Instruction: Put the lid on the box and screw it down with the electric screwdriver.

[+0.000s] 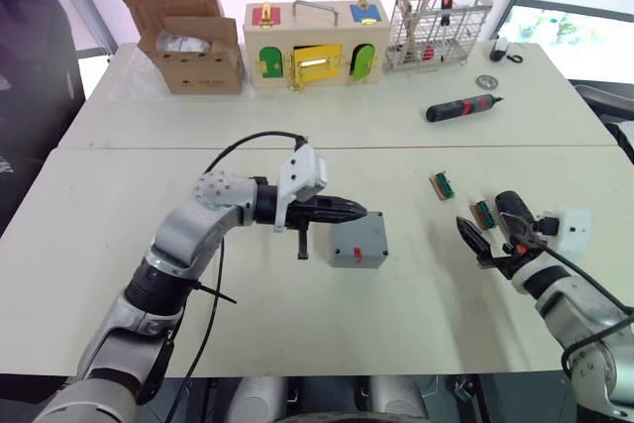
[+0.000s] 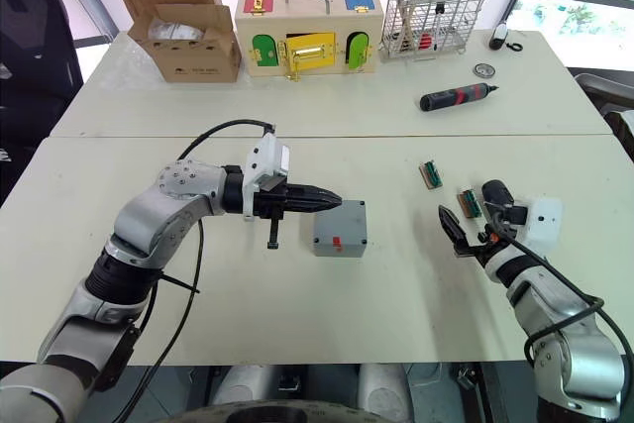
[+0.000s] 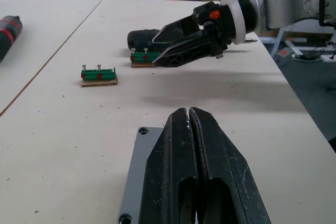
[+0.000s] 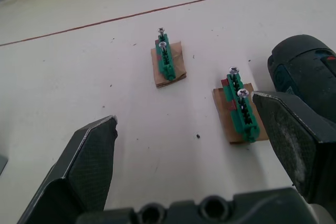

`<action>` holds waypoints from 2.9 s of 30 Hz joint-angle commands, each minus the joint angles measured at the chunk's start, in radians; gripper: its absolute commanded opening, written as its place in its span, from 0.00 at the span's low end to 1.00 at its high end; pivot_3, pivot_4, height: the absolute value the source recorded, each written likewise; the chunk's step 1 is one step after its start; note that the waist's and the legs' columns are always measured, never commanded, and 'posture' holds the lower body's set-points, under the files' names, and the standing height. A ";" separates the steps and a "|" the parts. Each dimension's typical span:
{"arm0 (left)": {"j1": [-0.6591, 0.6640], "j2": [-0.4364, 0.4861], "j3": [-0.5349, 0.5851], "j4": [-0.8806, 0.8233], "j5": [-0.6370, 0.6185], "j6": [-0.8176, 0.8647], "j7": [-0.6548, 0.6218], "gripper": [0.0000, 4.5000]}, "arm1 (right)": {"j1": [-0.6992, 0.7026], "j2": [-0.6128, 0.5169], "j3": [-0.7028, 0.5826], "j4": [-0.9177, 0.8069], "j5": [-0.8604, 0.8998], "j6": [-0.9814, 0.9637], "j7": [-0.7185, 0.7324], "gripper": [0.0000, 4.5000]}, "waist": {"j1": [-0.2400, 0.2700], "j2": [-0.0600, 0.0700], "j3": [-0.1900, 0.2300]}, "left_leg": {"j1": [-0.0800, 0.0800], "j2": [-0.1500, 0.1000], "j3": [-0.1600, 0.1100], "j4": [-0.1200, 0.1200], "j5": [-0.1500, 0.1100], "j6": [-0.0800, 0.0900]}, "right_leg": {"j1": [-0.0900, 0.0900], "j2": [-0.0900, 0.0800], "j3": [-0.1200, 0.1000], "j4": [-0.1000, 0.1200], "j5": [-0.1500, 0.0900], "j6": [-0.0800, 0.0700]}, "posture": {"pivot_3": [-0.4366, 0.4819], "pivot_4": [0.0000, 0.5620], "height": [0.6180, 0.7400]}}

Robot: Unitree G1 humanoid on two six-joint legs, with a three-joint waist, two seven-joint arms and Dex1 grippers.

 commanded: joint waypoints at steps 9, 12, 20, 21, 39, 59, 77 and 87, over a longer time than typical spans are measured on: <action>0.017 0.016 0.018 -0.048 -0.004 -0.004 0.026 0.00 | -0.035 -0.019 0.006 0.021 -0.020 0.004 -0.026 0.62 | 0.000 0.000 0.000 | 0.000 0.000 0.000 0.000 0.000 0.000 | 0.000 0.000 0.000 0.000 0.000 0.000 | 0.48 0.27 0.62; 0.017 0.015 0.018 -0.049 -0.005 -0.004 0.030 0.00 | -0.044 -0.020 0.006 0.039 -0.032 0.001 -0.033 0.62 | 0.000 0.000 0.000 | 0.000 0.000 0.000 0.000 0.000 0.000 | 0.000 0.000 0.000 0.000 0.000 0.000 | 0.48 0.27 0.62; 0.021 0.018 0.011 -0.050 0.003 -0.013 0.034 0.00 | -0.064 -0.013 0.004 0.056 -0.046 0.000 -0.050 0.62 | 0.000 0.000 0.000 | 0.000 0.000 0.000 0.000 0.000 0.000 | 0.000 0.000 0.000 0.000 0.000 0.000 | 0.48 0.27 0.62; 0.021 0.019 0.010 -0.049 0.005 -0.015 0.034 0.00 | -0.067 -0.012 0.006 0.059 -0.048 -0.001 -0.051 0.62 | 0.000 0.000 0.000 | 0.000 0.000 0.000 0.000 0.000 0.000 | 0.000 0.000 0.000 0.000 0.000 0.000 | 0.48 0.27 0.62; 0.042 0.029 -0.011 -0.037 0.027 -0.019 0.020 0.00 | -0.078 -0.003 0.035 0.089 -0.088 -0.022 -0.050 0.00 | -0.001 0.000 0.000 | 0.000 0.000 0.000 0.000 0.000 0.000 | 0.000 0.001 0.000 0.000 0.000 0.000 | 0.48 0.27 0.62; 0.046 0.025 -0.011 -0.030 0.034 -0.023 0.014 0.00 | -0.078 0.000 0.002 0.001 -0.058 -0.037 -0.054 0.00 | 0.000 0.000 0.000 | 0.000 0.000 0.000 0.000 0.000 0.000 | 0.000 0.001 0.000 0.000 0.000 0.000 | 0.48 0.27 0.62; 0.030 0.167 0.044 0.013 0.024 -0.026 -0.102 0.00 | -0.123 -0.164 0.111 -0.279 0.164 0.108 0.139 0.00 | -0.002 0.000 0.000 | 0.000 0.001 0.000 0.000 0.000 0.000 | -0.001 0.001 0.000 0.000 0.000 0.000 | 0.48 0.27 0.62; 0.065 0.232 0.069 -0.065 0.002 0.026 -0.107 0.00 | -0.139 -0.172 0.283 -0.267 0.123 0.063 0.191 0.00 | -0.001 0.000 0.000 | 0.000 0.000 0.000 0.000 -0.001 0.002 | 0.000 -0.001 0.000 -0.001 0.000 0.000 | 0.48 0.27 0.62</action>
